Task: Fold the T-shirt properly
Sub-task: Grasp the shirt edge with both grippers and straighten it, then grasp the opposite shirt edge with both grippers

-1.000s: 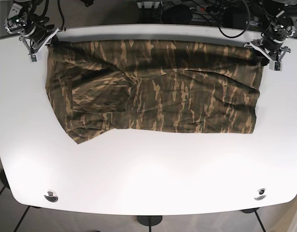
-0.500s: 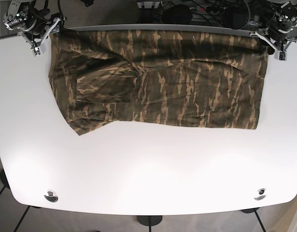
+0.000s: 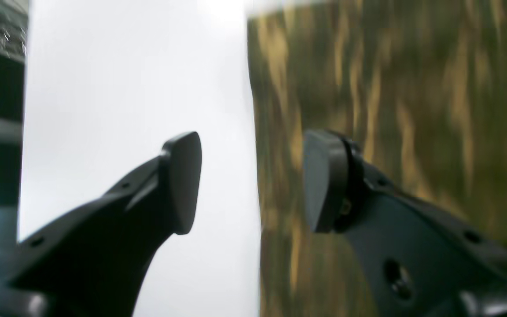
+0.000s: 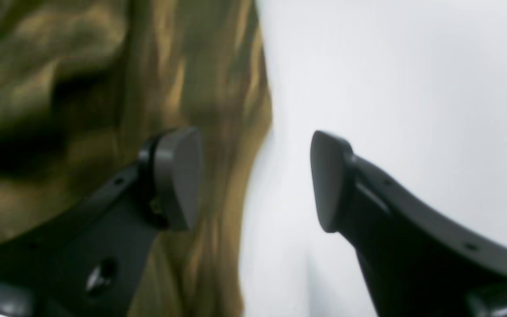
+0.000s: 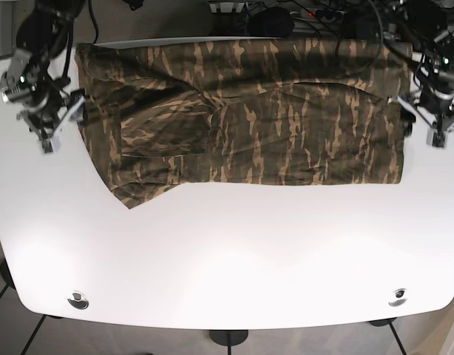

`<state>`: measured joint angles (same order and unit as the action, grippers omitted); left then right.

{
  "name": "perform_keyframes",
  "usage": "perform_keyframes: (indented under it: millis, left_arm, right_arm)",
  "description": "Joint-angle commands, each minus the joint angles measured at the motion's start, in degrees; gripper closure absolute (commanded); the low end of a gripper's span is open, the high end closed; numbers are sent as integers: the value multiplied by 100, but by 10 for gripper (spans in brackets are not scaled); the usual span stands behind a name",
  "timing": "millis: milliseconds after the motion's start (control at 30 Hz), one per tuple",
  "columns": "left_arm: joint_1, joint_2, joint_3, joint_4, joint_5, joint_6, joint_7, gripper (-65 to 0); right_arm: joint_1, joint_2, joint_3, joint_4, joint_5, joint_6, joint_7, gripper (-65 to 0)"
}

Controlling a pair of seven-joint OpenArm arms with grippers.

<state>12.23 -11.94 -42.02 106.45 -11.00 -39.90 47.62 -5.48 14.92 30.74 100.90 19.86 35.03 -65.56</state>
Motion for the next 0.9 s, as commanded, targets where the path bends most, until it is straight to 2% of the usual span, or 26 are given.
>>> perform_keyframes:
  millis: [33, 133, 333, 400, 500, 600, 667, 767, 800, 900]
  left_arm:
    - [-577, -208, 321, -320, 296, -10, -124, -339]
    - [-1456, -146, 778, -944, 1105, -10, -133, -339]
    - [-2317, 12, 883, -1771, 1641, -10, -151, -339]
    - [-2449, 12, 883, -2078, 1843, -10, -370, -339]
    - [-2748, 12, 883, -2729, 2406, 91, -986, -344]
    - [-2862, -32, 883, -3133, 2432, 821, -1118, -363]
    - [-3003, -85, 857, -3379, 2432, 1128, -1118, -418]
    - [-3073, -217, 857, -3784, 2424, 1339, -1118, -493]
    - [-3073, -217, 857, -3854, 2415, 1339, -1118, -493]
    - [-3082, -217, 857, -4179, 2362, 1339, -1118, -493]
  right_arm:
    - [851, 86, -221, -530, -205, 45, 196, -376]
    - [1923, 121, -547, -1892, -522, 45, 714, -377]
    - [3093, 139, -1206, -4248, -856, 45, 2112, -374]
    - [3189, 139, -1294, -4583, -838, 45, 2218, -373]
    - [3154, 77, -1312, -4670, -856, 45, 2279, -373]
    - [2978, -28, -1312, -4662, -847, 45, 2288, -363]
    - [2952, -46, -1312, -4662, -812, 45, 2288, -285]
    - [2943, -46, -1312, -4662, -812, 36, 2288, -86]
    - [2943, -46, -1312, -4662, -812, 36, 2288, -46]
    - [2943, -46, -1312, -4662, -847, 36, 2297, -22]
